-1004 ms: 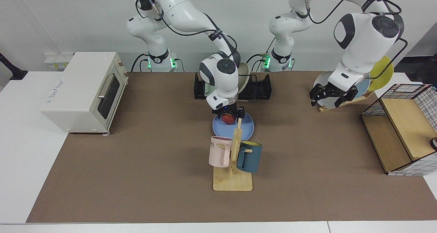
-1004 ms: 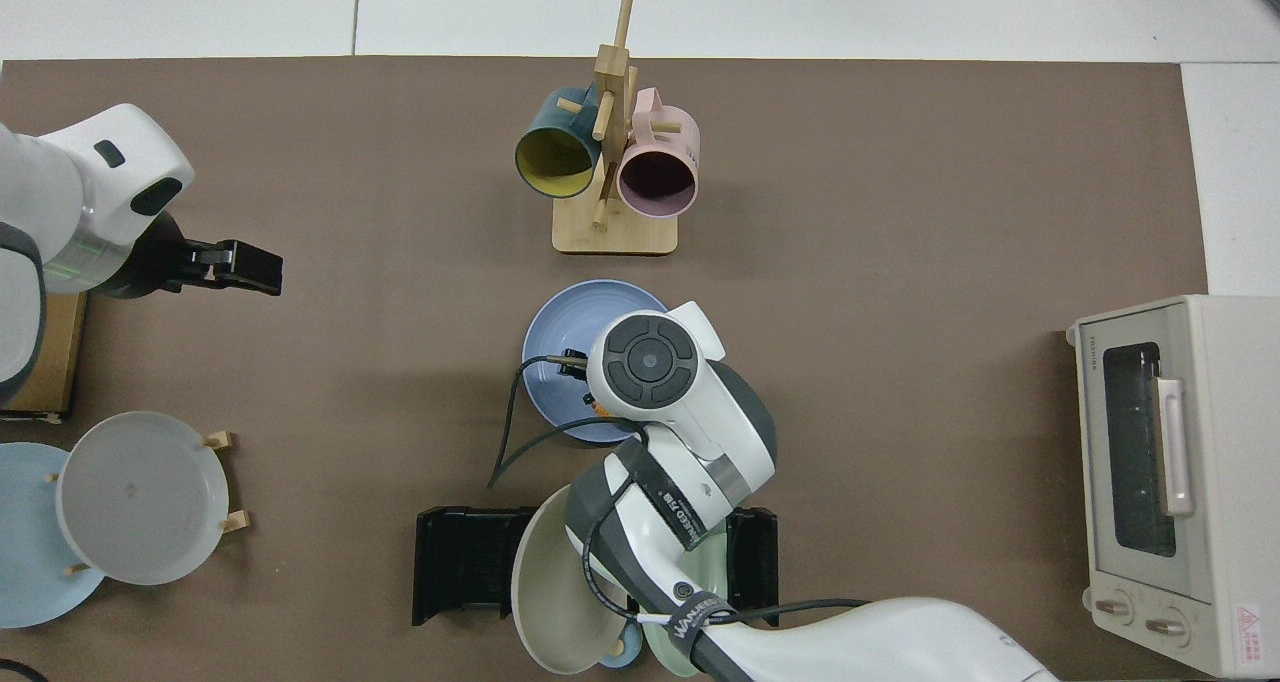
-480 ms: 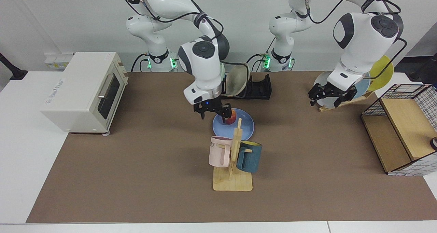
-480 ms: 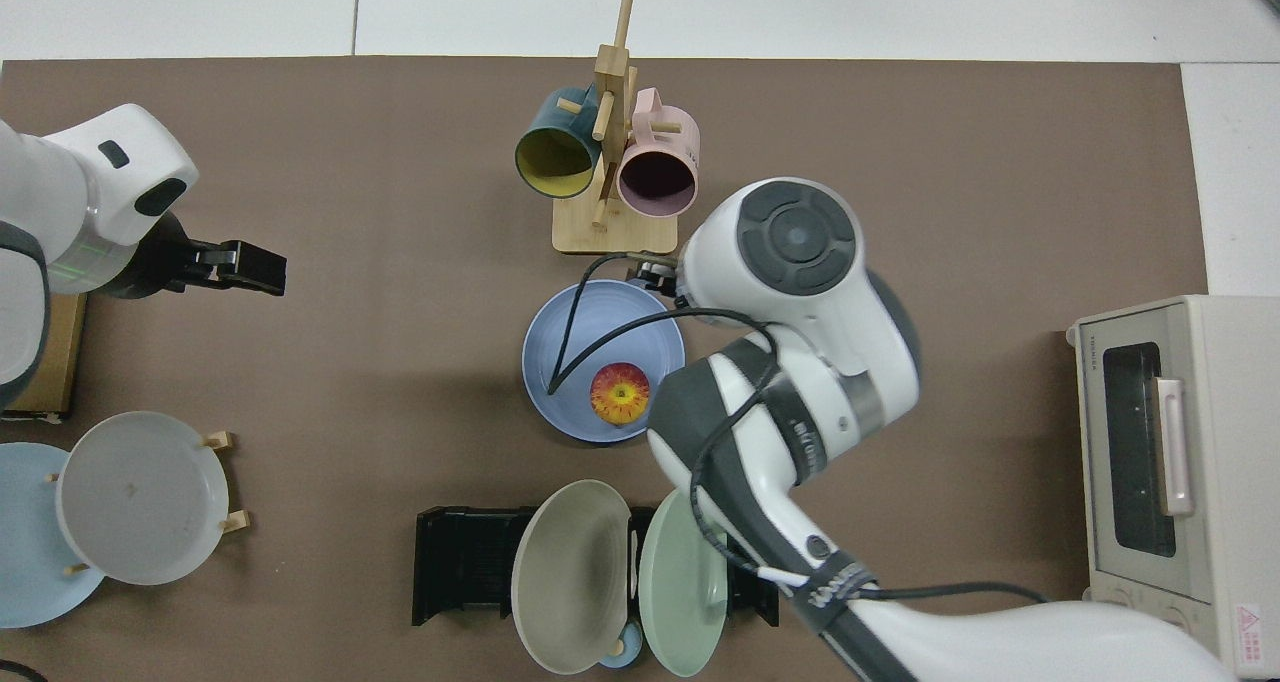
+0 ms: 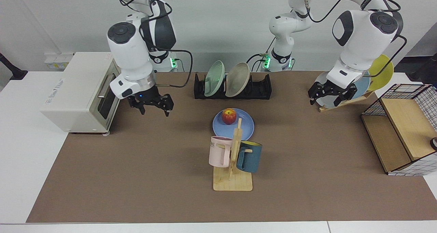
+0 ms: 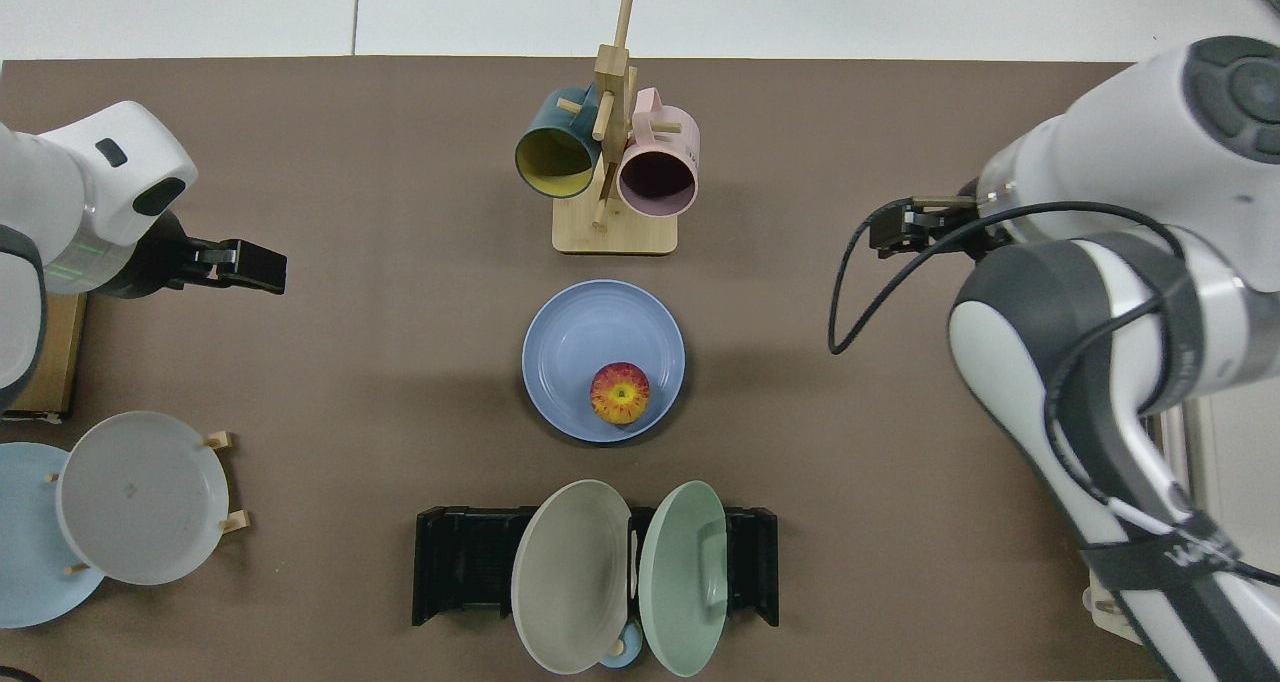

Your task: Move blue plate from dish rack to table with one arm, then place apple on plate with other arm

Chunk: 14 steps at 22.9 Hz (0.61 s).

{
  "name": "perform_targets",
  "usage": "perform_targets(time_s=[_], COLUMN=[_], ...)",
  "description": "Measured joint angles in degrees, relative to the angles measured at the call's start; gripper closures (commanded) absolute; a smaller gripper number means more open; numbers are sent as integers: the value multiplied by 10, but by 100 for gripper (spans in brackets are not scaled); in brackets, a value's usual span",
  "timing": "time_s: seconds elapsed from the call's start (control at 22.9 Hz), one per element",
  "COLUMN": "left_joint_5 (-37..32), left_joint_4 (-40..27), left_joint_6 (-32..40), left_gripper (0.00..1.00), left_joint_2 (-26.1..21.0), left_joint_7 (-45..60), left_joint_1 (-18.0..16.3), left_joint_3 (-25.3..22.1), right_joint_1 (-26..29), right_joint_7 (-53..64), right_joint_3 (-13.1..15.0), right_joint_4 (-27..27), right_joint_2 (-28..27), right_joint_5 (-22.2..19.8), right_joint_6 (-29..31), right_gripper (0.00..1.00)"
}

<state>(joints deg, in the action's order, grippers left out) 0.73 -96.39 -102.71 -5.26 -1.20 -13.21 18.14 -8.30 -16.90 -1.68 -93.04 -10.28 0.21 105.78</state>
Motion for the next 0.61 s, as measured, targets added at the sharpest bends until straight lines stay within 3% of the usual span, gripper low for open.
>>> perform_targets(time_s=[0.26,0.44,0.61], left_joint_5=[0,0,0], left_joint_4=[0,0,0], left_joint_6=[0,0,0], left_gripper=[0,0,0], left_joint_2=[0,0,0], left_joint_7=[0,0,0], left_joint_1=[0,0,0], left_joint_3=[0,-1,-1], right_joint_1=[56,79,96], right_joint_7=[89,139,172], right_joint_3=[2,3,3], right_joint_4=[6,46,63], right_joint_2=[40,50,57], right_joint_5=[-1,-33,-41], right_joint_6=[-90,-157,-168], right_gripper=[0,0,0])
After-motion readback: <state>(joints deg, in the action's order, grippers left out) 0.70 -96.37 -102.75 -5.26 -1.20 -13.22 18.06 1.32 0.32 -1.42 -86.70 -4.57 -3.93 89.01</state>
